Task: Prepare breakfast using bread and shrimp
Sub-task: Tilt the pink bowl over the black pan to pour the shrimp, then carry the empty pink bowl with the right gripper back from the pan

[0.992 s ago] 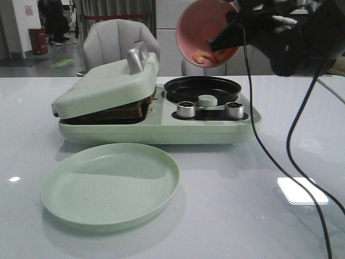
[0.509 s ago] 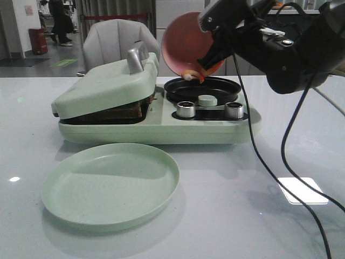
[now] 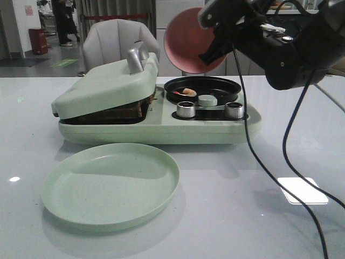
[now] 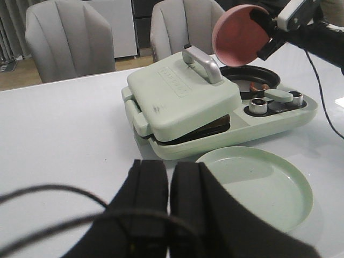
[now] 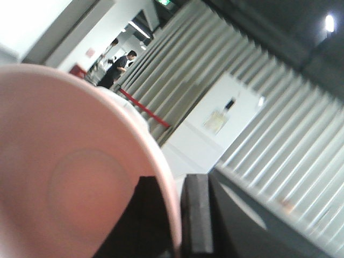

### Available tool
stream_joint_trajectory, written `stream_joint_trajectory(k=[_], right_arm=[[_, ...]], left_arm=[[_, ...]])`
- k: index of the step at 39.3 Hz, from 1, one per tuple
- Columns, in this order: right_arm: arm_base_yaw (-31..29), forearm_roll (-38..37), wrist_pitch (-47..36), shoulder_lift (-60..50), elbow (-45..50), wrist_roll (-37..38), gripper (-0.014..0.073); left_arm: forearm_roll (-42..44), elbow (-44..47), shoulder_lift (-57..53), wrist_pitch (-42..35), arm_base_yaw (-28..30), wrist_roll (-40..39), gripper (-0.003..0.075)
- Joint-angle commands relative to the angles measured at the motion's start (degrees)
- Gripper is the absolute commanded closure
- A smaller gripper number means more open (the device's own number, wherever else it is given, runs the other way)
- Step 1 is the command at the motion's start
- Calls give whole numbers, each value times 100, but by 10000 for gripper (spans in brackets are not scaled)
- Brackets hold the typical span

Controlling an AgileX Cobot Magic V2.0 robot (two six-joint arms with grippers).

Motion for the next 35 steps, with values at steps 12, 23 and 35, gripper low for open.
stream_joint_trajectory(k=[12,23,35], right_arm=[[-14,181,928,-931,-195,4968,460],[-20,-43,4414,-2447,-195,4945,460],[-26,-668,6996,-3711,-195,4945,460]], left_arm=[[-46,-134,-3,-475,7,-67,606],[-46,-134,-3,-475,7,-67,606],[-46,-134,-3,-475,7,-67,606]])
